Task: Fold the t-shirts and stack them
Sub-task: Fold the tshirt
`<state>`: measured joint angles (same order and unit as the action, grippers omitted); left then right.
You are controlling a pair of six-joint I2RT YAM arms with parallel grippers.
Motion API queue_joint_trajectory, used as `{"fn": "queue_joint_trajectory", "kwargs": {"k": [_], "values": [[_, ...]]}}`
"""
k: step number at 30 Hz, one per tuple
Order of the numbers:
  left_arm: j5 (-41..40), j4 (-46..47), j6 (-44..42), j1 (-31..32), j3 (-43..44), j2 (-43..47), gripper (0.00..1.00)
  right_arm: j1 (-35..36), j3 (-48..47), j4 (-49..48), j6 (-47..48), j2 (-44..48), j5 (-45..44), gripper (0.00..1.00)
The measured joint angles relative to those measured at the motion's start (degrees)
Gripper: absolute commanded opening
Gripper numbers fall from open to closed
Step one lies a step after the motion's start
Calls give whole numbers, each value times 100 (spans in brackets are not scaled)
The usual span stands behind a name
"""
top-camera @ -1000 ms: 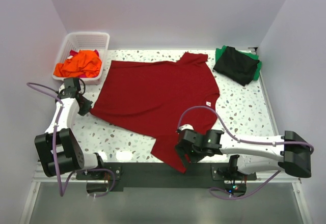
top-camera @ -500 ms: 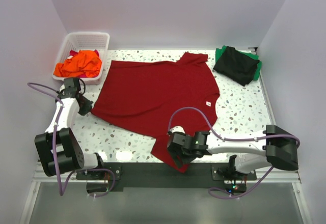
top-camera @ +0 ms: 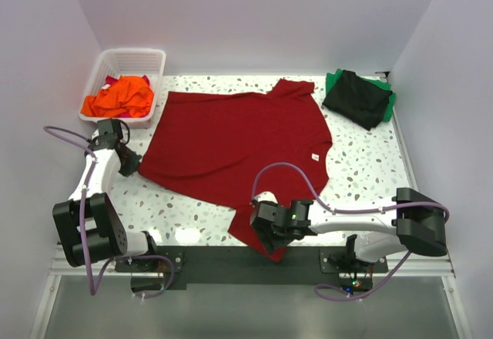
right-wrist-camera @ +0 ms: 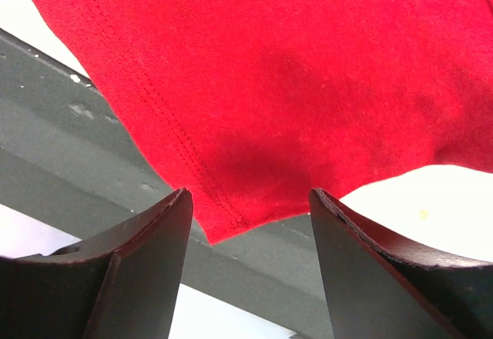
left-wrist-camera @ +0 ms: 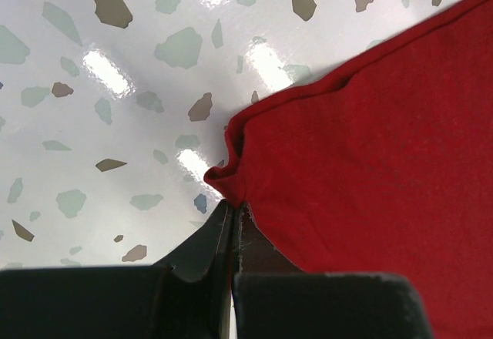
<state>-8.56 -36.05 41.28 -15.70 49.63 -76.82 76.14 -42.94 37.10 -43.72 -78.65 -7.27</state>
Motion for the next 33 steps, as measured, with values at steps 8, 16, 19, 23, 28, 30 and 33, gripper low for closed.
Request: {"fn": "queue_joint_trajectory", "kwargs": {"k": [8, 16, 19, 23, 28, 30, 33], "values": [[13, 37, -9, -2, -90, 0, 0, 85, -11, 151, -131, -81, -116, 61], [26, 37, -39, -2, -90, 0, 0, 146, -11, 138, -284, -343, -114, 50], [26, 39, -39, -2, -90, 0, 0, 153, 2, 87, -345, -343, -105, 33], [28, 39, -42, -2, -90, 0, 0, 144, 11, 70, -398, -317, -221, 0], [31, 39, -42, -2, -90, 0, 0, 149, 4, 85, -492, -310, -225, 0], [35, 39, -42, -2, -90, 0, 0, 151, -17, 125, -509, -313, -256, 0], [44, 37, -42, -2, -90, 7, 0, 162, -87, 382, -511, -317, -404, 0]]}}
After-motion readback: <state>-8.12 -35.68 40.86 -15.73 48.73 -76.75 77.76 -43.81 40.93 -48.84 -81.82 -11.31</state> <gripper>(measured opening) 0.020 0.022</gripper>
